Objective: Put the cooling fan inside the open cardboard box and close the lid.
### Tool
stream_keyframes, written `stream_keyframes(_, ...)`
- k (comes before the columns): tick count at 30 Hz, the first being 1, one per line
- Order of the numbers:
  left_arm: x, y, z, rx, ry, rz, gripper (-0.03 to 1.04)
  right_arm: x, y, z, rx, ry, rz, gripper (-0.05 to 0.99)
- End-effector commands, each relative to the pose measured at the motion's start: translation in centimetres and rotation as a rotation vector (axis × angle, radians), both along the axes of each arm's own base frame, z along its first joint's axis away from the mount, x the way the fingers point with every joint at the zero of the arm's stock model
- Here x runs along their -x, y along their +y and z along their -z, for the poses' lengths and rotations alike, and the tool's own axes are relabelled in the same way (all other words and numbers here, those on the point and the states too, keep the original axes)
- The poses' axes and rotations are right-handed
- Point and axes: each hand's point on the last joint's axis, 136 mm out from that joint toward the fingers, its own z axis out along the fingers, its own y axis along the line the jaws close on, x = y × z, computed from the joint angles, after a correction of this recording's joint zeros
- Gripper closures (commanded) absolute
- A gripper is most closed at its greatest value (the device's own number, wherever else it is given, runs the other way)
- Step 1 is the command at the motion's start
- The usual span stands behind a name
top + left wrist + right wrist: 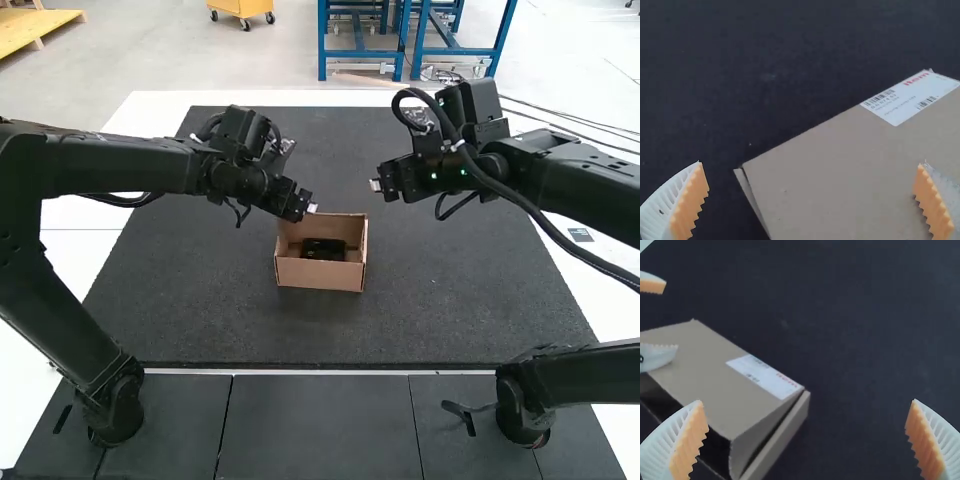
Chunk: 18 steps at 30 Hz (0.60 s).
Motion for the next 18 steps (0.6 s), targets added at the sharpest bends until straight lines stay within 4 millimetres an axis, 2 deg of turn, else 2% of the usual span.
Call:
stream_keyframes(1,0.8,-0.9,0.0,0.02,0.006,0.019,0.04,0.0,-0.3,-0.9,-0.027,-0.014,0.004,0.03)
stream_keyframes(18,1.5,0.1,2.1,0.001,0.038,0.008,0.04,0.3,-0.3,-0.2,-0.036,0.01,0.004,0.03)
